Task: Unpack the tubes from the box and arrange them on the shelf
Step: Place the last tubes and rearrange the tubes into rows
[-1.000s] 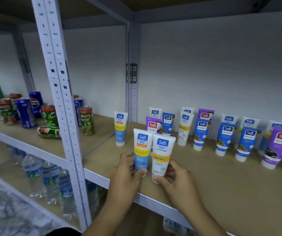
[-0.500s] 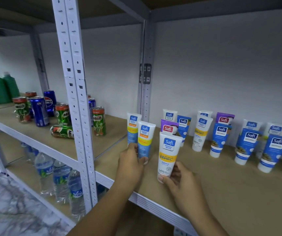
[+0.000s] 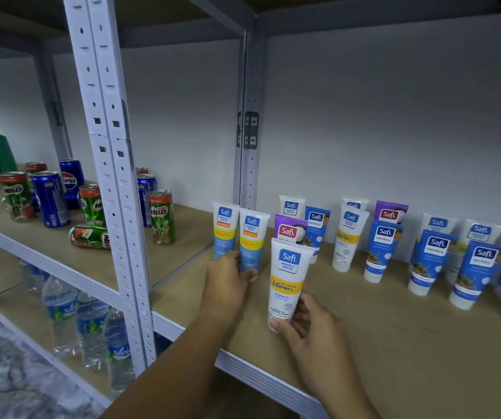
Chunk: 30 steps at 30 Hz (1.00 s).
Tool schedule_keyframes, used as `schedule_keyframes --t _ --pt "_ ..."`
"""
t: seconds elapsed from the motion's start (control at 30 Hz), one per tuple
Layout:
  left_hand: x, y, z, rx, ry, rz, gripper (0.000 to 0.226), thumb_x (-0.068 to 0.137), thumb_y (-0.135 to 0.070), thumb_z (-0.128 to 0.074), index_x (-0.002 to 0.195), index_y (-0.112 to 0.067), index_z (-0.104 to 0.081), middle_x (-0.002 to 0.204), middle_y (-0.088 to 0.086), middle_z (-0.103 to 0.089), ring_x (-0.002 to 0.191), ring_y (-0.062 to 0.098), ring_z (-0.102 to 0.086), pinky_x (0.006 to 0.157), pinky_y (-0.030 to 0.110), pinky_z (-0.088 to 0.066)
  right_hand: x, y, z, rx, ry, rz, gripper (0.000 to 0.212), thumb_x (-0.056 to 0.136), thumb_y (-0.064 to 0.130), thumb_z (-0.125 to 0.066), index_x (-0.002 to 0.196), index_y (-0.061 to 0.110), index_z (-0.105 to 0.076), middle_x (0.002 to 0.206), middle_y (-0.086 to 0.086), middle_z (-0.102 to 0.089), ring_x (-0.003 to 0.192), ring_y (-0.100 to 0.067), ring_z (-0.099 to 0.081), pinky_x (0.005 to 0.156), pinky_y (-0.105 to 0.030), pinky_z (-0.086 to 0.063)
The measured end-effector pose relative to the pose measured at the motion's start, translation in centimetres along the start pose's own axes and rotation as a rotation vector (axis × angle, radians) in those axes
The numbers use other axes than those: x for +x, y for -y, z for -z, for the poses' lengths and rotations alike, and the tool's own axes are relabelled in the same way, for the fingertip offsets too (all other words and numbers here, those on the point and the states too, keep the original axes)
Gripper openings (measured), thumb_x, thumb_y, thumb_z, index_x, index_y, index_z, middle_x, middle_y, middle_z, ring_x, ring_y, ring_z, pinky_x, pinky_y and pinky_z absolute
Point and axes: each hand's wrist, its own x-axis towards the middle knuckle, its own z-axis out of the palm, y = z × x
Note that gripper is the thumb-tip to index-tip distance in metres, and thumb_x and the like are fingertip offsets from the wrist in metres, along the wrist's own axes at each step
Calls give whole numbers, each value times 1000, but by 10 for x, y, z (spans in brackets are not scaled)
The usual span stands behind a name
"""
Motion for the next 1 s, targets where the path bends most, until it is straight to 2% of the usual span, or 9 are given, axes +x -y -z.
schedule_keyframes --t 0.27,0.43,0.6,0.7,0.83,0.93,1.0 --pt "4 3 -4 30 -12 -39 25 80 -13 -77 104 -16 -70 102 -2 -74 92 6 -68 82 26 -56 1 -1 0 -7 12 -7 47 76 11 -82 117 23 -63 102 13 -72 90 10 -67 79 -8 -51" --pt "3 4 -5 44 -15 -43 26 83 -14 -75 108 -15 -69 106 -2 -73 91 4 -63 78 18 -47 0 1 0 -11 10 3 48 76 12 -82 118 26 -62 101 17 -70 91 13 -65 77 -5 -50" --pt "3 5 -5 65 -18 -56 24 83 -16 -75 107 -16 -70 104 -1 -74 92 8 -67 80 22 -52 -1 1 0 -29 4 -1 45 76 11 -82 115 21 -64 100 15 -71 89 11 -66 75 -5 -50" --pt "2 6 -4 89 -16 -45 25 83 -20 -76 107 -15 -71 102 0 -74 92 10 -68 80 25 -54 -1 2 0 -54 6 7 40 77 15 -81 110 26 -62 98 20 -68 89 17 -62 72 -3 -48" --pt "-5 5 2 109 -35 -17 20 83 -22 -77 101 -16 -70 93 -4 -71 87 9 -66 69 15 -45 -2 2 0 -86 -8 16 38 78 20 -81 108 30 -61 100 18 -70 92 11 -65 80 -9 -53" --pt "-18 2 11 155 -59 -11 24 86 -19 -73 108 -13 -70 99 1 -73 92 14 -67 77 20 -46 -3 4 0 -110 -16 21 37 79 21 -80 110 29 -62 102 18 -69 93 9 -65 79 -6 -50" --pt "-29 -1 17 155 -71 -43 24 86 -21 -72 109 -14 -71 95 -2 -74 89 9 -68 78 17 -47 -4 4 1 -128 -23 21 37 78 22 -80 110 28 -62 103 17 -69 93 7 -66 81 -9 -51"
